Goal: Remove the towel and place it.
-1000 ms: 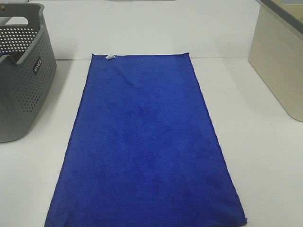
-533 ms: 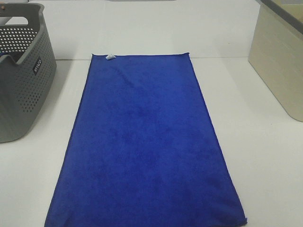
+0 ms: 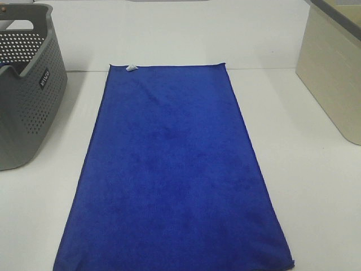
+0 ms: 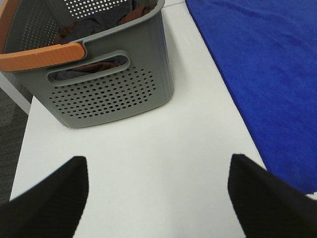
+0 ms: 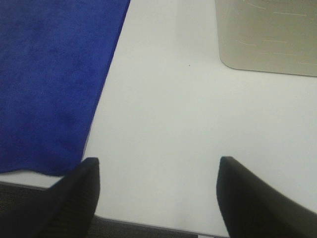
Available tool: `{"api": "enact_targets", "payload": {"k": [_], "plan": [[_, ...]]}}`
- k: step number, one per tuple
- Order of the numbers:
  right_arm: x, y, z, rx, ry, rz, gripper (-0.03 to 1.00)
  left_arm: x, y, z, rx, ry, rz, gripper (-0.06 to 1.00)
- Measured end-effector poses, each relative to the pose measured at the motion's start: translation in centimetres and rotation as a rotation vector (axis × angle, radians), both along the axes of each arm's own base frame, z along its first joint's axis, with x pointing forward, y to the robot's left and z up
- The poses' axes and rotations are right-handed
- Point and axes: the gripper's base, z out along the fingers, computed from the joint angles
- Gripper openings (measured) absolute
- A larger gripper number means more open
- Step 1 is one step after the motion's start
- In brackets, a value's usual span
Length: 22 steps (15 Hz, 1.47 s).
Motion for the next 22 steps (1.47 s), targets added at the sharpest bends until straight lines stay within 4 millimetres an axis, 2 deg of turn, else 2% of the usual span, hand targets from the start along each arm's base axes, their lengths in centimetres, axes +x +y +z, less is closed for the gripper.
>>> {"api": "enact_targets", "payload": {"k": [22], "plan": [[0.0,0.0,0.0,0.0,0.0,0.0,0.67,0.01,0.0,0.02,0.0,-0.003,0.0,0.74]]}}
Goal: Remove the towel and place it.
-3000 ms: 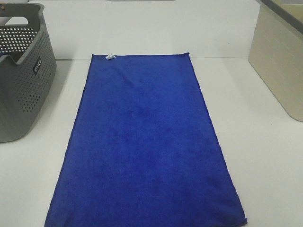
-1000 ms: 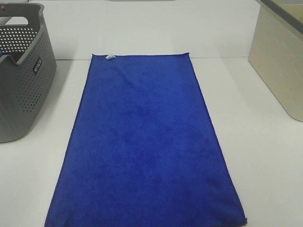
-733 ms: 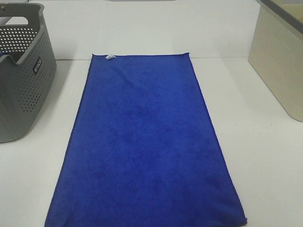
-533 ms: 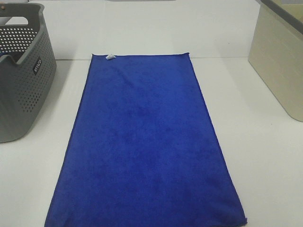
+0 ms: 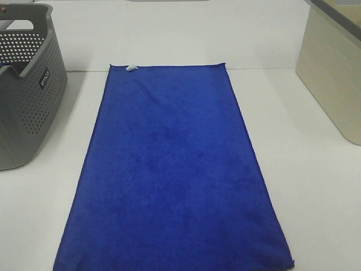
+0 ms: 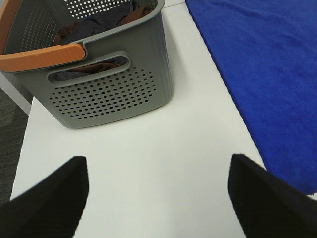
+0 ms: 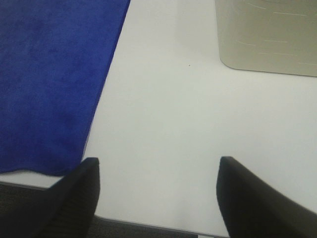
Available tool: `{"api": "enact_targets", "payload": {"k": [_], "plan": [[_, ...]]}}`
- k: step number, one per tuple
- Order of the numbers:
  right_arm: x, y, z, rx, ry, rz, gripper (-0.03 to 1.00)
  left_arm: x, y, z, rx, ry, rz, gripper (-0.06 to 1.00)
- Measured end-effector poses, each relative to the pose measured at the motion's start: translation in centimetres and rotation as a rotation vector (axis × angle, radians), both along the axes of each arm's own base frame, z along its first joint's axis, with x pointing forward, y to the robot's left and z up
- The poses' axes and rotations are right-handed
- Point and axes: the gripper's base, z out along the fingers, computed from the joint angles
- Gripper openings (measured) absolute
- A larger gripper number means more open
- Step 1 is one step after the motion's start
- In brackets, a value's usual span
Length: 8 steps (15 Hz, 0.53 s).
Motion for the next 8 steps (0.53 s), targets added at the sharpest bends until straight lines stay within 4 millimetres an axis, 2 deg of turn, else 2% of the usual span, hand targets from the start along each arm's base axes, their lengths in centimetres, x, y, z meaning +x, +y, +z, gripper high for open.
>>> {"api": "enact_targets", "payload": {"k": [8], "plan": [[0.0,0.0,0.0,0.0,0.0,0.0,0.67,0.0,0.0,0.0,0.0,0.0,0.0,0.74]]}}
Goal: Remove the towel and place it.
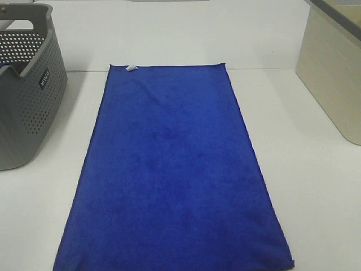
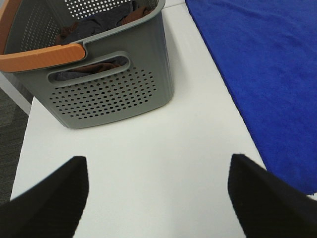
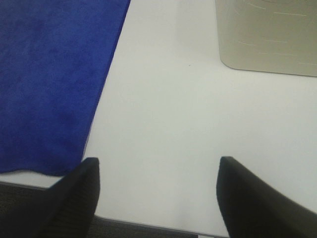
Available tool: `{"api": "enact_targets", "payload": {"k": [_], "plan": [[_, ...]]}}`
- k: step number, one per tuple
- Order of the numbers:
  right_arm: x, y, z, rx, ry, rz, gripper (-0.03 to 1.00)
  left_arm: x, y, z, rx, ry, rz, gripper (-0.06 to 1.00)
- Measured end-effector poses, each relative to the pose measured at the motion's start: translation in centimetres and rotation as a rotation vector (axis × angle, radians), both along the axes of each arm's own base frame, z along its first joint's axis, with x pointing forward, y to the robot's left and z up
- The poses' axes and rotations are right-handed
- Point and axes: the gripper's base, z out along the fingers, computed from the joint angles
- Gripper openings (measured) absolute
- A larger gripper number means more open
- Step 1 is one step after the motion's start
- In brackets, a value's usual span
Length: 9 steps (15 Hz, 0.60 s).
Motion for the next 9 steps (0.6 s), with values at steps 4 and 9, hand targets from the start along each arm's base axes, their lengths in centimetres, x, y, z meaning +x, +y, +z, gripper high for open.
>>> {"api": "enact_targets", "payload": {"k": [4,9], "plan": [[0.0,0.0,0.0,0.0,0.0,0.0,0.67,0.0,0.0,0.0,0.0,0.0,0.0,0.74],[0.0,0.0,0.0,0.0,0.0,0.0,0.67,0.0,0.0,0.0,0.0,0.0,0.0,0.74]]}}
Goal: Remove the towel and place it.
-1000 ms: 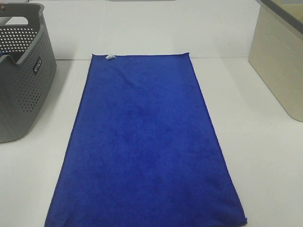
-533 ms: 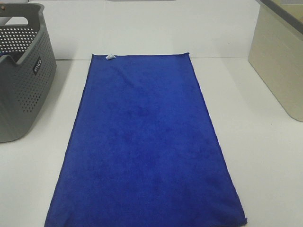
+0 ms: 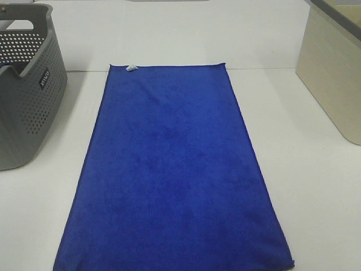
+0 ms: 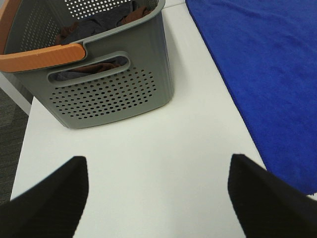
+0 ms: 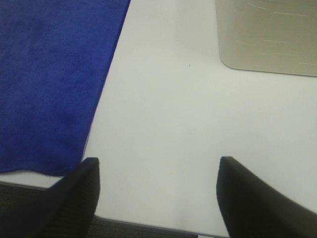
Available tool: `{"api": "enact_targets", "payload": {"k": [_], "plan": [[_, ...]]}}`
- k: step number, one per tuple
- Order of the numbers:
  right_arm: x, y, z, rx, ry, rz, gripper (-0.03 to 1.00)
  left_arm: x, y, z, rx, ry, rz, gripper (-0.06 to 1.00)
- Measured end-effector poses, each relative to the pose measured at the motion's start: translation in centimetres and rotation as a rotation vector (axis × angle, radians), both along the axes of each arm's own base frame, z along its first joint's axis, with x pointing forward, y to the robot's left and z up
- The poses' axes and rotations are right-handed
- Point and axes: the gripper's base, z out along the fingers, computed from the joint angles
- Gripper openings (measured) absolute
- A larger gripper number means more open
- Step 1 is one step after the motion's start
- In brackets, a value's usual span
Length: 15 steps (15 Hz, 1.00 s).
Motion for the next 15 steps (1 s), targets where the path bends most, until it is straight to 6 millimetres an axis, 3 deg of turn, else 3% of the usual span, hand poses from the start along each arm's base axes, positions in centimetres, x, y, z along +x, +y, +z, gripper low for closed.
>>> {"api": "enact_targets", "payload": {"k": [15], "plan": [[0.0,0.0,0.01,0.0,-0.001,0.0,0.67,0.0,0.0,0.0,0.0,0.0,0.0,0.74]]}}
